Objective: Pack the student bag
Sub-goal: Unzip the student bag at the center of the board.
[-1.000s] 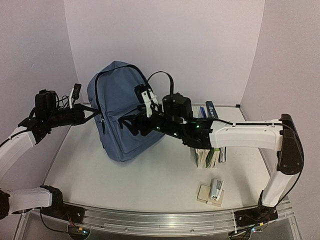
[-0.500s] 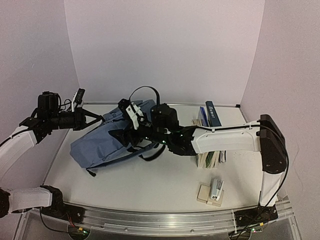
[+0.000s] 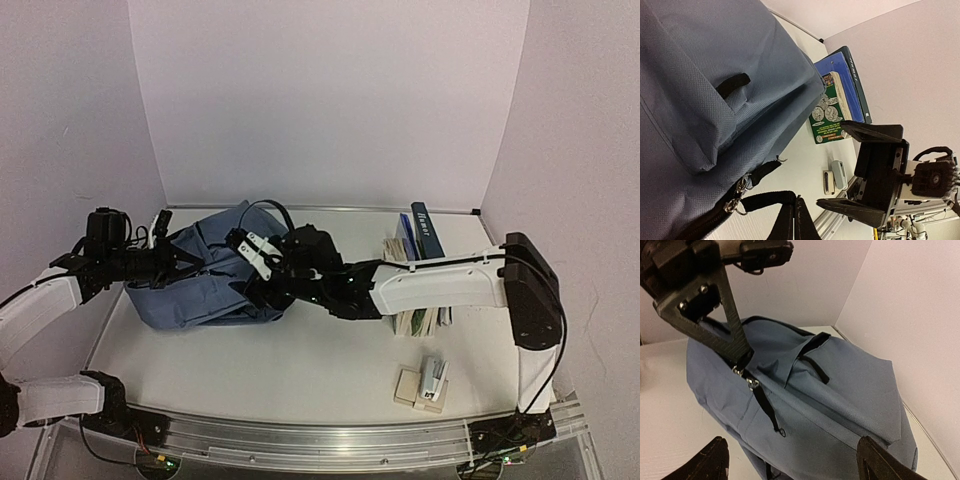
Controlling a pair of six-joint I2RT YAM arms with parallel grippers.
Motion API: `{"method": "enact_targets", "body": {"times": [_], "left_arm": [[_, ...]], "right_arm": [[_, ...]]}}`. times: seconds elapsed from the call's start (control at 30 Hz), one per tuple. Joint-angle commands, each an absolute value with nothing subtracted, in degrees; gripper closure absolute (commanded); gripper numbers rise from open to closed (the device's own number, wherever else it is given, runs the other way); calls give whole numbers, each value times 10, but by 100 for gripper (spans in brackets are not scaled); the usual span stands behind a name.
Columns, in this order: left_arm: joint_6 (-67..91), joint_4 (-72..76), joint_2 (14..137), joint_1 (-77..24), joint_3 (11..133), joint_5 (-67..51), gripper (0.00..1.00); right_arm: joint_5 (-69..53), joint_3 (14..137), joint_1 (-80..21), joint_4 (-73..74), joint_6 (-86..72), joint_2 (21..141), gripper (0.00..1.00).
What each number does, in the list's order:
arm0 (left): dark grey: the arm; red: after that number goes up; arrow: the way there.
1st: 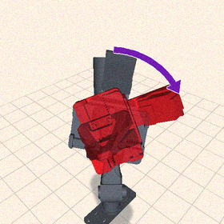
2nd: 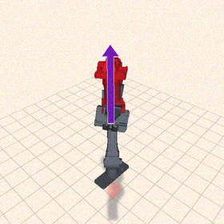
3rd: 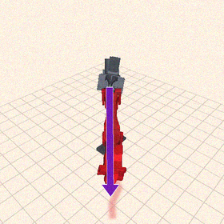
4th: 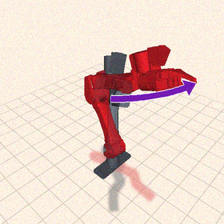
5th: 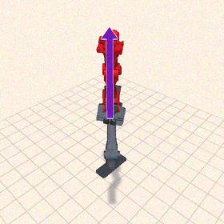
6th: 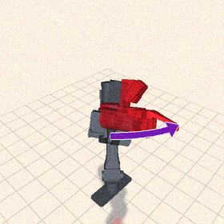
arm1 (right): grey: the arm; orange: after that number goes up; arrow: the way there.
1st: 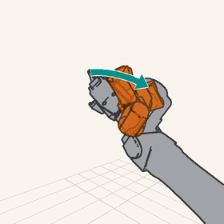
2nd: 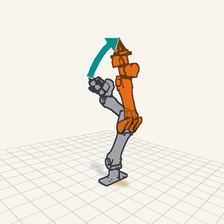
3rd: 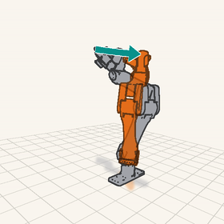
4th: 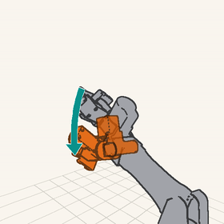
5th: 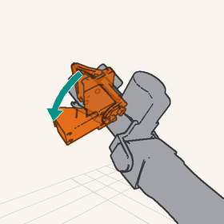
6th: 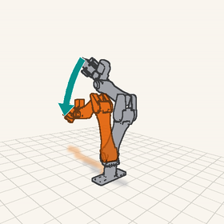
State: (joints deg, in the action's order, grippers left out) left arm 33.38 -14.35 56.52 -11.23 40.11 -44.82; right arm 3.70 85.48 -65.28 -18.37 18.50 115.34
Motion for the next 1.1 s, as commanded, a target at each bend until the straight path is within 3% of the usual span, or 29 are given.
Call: {"method": "enact_targets", "body": {"times": [0.0, 0.33, 0.47, 0.53, 0.7, 0.8, 1.07], "left_arm": [[361, -128, 538, -110, 392, -430, 100], [375, -154, 526, -111, 379, -404, 100], [377, -159, 524, -110, 377, -400, 100], [379, -161, 524, -111, 377, -398, 100], [380, -190, 520, -110, 380, -348, 100], [389, -213, 520, -110, 386, -291, 100], [397, -269, 547, -101, 410, -159, 100]], "right_arm": [[49, 921, -659, -107, 254, 1191, 17], [79, 995, -664, -97, 319, 1262, 17], [89, 1023, -664, -98, 341, 1290, 23], [96, 1033, -664, -98, 348, 1304, 31], [113, 1035, -664, -99, 341, 1310, 80], [124, 1009, -664, -103, 312, 1290, 98], [145, 863, -672, -107, 211, 1192, 100]]}}
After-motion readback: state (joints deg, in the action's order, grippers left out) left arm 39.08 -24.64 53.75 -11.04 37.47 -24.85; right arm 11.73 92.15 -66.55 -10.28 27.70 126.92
